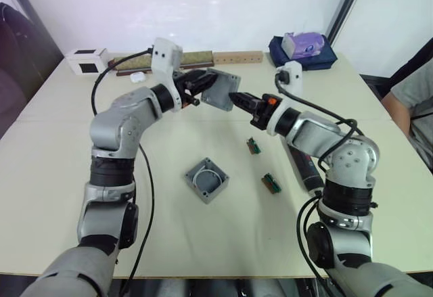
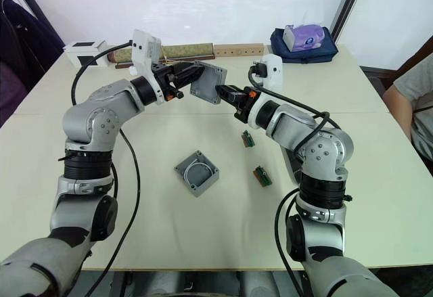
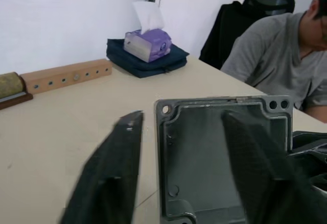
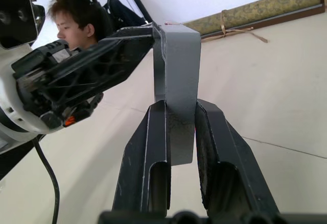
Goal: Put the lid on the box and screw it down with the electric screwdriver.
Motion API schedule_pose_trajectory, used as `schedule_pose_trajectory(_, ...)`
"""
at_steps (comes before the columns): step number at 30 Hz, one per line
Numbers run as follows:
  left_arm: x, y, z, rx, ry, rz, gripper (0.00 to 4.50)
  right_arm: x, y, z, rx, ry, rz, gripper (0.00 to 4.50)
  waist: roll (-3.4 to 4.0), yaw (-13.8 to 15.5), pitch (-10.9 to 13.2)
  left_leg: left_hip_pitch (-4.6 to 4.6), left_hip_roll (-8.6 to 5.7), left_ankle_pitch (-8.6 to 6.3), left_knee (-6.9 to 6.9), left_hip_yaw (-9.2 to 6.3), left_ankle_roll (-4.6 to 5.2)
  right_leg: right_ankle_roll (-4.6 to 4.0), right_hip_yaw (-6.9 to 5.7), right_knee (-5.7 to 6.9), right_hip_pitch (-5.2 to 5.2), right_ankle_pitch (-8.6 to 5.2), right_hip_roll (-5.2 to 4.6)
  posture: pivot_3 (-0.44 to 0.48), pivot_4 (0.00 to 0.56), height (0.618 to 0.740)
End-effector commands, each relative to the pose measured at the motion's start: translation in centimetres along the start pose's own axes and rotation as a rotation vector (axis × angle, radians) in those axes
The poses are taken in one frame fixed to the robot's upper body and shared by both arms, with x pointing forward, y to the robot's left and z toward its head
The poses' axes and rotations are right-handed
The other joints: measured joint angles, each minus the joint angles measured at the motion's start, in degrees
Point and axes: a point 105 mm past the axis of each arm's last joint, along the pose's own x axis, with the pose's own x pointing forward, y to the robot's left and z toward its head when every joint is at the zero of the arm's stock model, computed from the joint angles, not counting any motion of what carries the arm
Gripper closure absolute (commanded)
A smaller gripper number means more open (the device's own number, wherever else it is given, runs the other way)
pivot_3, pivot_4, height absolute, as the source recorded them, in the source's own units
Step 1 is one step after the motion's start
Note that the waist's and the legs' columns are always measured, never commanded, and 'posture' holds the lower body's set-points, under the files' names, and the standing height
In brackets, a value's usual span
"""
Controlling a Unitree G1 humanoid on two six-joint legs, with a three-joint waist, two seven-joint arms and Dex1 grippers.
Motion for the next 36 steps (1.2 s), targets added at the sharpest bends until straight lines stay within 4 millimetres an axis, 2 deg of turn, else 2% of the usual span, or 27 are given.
schedule_pose_trajectory(1,-0.5,-0.2,1.6,0.033,-0.024,-0.014,0.45,-0.2,0.7,1.3,-0.03,-0.059,0.021,4.38,0.0,0.0,0.0,0.0,0.0,0.0,0.0,0.0,0.0,0.0,0.0,0.0,0.0,0.0,0.0,0.0,0.15,0.74)
schedule_pose_trajectory(2,-0.9,0.0,1.9,0.024,-0.025,-0.013,0.09,-0.3,0.6,1.3,-0.033,-0.061,0.016,4.38,0.0,0.0,0.0,0.0,0.0,0.0,0.0,0.0,0.0,0.0,0.0,0.0,0.0,0.0,0.0,0.0,0.15,0.74)
schedule_pose_trajectory(5,-2.5,1.7,3.0,0.004,-0.037,0.013,0.09,-0.6,0.3,1.6,-0.069,-0.082,-0.008,4.38,0.0,-0.2,0.0,0.0,0.0,0.0,0.0,0.0,0.0,0.0,0.0,0.0,0.0,0.0,0.02,0.0,0.15,0.74)
schedule_pose_trajectory(7,-3.9,3.1,3.3,-0.004,-0.038,0.045,0.09,-1.6,0.5,2.3,-0.196,-0.121,-0.021,4.38,0.02,-0.2,0.0,0.0,0.01,0.0,-0.01,0.0,0.0,0.0,0.0,0.0,-0.02,0.0,0.03,0.0,0.15,0.74)
schedule_pose_trajectory(8,-4.4,3.5,3.4,-0.007,-0.038,0.054,0.7,-2.1,0.8,2.3,-0.257,-0.126,-0.014,4.38,0.04,-0.1,0.0,0.0,0.0,0.0,-0.04,0.0,0.0,-0.01,0.0,-0.03,-0.02,0.0,0.03,0.0,0.15,0.74)
schedule_pose_trajectory(9,-4.7,3.6,3.3,-0.013,-0.035,0.051,0.93,-2.5,1.1,2.3,-0.317,-0.14,-0.012,4.38,0.04,0.0,0.0,0.0,0.0,0.0,-0.06,0.0,0.0,0.0,0.0,-0.04,-0.03,-0.01,0.02,0.0,0.15,0.74)
schedule_pose_trajectory(10,-4.9,3.7,3.1,-0.022,-0.027,0.05,1.46,-2.9,1.3,2.2,-0.358,-0.149,-0.013,4.38,0.04,0.0,0.0,-0.01,0.0,0.0,-0.06,0.01,0.0,0.0,0.0,-0.08,-0.02,-0.01,0.01,0.0,0.15,0.74)
schedule_pose_trajectory(11,-5.1,3.8,2.7,-0.032,-0.015,0.046,1.78,-3.2,1.3,2.1,-0.414,-0.157,-0.022,4.38,0.04,0.1,0.0,-0.02,-0.01,0.0,-0.07,0.0,0.0,0.0,0.0,-0.1,-0.02,-0.01,0.01,0.0,0.15,0.74)
schedule_pose_trajectory(13,-5.6,3.8,1.4,-0.05,0.025,0.038,2.74,-3.9,1.3,1.1,-0.594,-0.12,-0.041,4.38,0.03,0.2,0.0,-0.02,-0.03,0.0,-0.06,-0.01,0.0,0.0,-0.01,-0.11,0.01,-0.01,-0.01,0.0,0.15,0.74)
schedule_pose_trajectory(17,-6.1,3.3,-0.9,-0.056,0.103,-0.003,4.18,-4.7,1.5,-1.1,-0.9,-0.064,-0.023,4.38,0.0,0.0,0.0,-0.01,-0.11,0.0,-0.05,0.0,0.0,0.0,-0.01,-0.12,0.03,-0.01,0.0,0.0,0.15,0.74)
schedule_pose_trajectory(18,-6.2,3.1,-1.2,-0.057,0.115,-0.012,4.41,-4.9,1.7,-1.4,-0.951,-0.067,-0.013,4.38,0.0,0.0,0.0,-0.01,-0.1,0.0,-0.04,0.0,0.0,0.0,-0.01,-0.12,0.02,-0.01,0.03,0.0,0.15,0.74)
schedule_pose_trajectory(23,-6.6,1.0,-2.9,-0.051,0.213,-0.122,4.41,-5.6,1.5,-4.8,-1.661,-0.07,0.009,4.38,-0.01,0.0,0.0,-0.01,-0.09,0.0,-0.04,0.01,-0.01,0.0,0.0,-0.12,0.0,-0.02,0.07,0.0,0.15,0.74)
schedule_pose_trajectory(26,-6.5,0.5,-3.0,-0.042,0.239,-0.147,4.41,-5.8,2.2,-6.4,-1.881,-0.105,0.089,4.38,-0.01,0.1,0.0,0.0,-0.1,0.05,-0.04,0.04,-0.1,0.0,0.01,-0.11,0.0,-0.02,0.07,0.0,0.15,0.74)
schedule_pose_trajectory(28,-6.5,0.2,-3.0,-0.03,0.254,-0.16,4.41,-6.1,2.5,-7.3,-1.942,-0.122,0.123,4.38,-0.01,0.1,0.0,0.01,-0.1,0.08,-0.04,0.02,-0.14,0.0,0.02,-0.09,0.0,-0.02,0.08,0.0,0.15,0.74)
schedule_pose_trajectory(36,-6.5,-0.8,-3.6,0.005,0.304,-0.227,4.41,-6.4,3.2,-9.5,-1.973,-0.142,0.21,4.38,-0.02,0.2,0.1,0.06,-0.09,0.09,-0.03,-0.01,-0.15,-0.01,0.01,-0.07,0.07,-0.02,0.08,0.0,0.15,0.74)
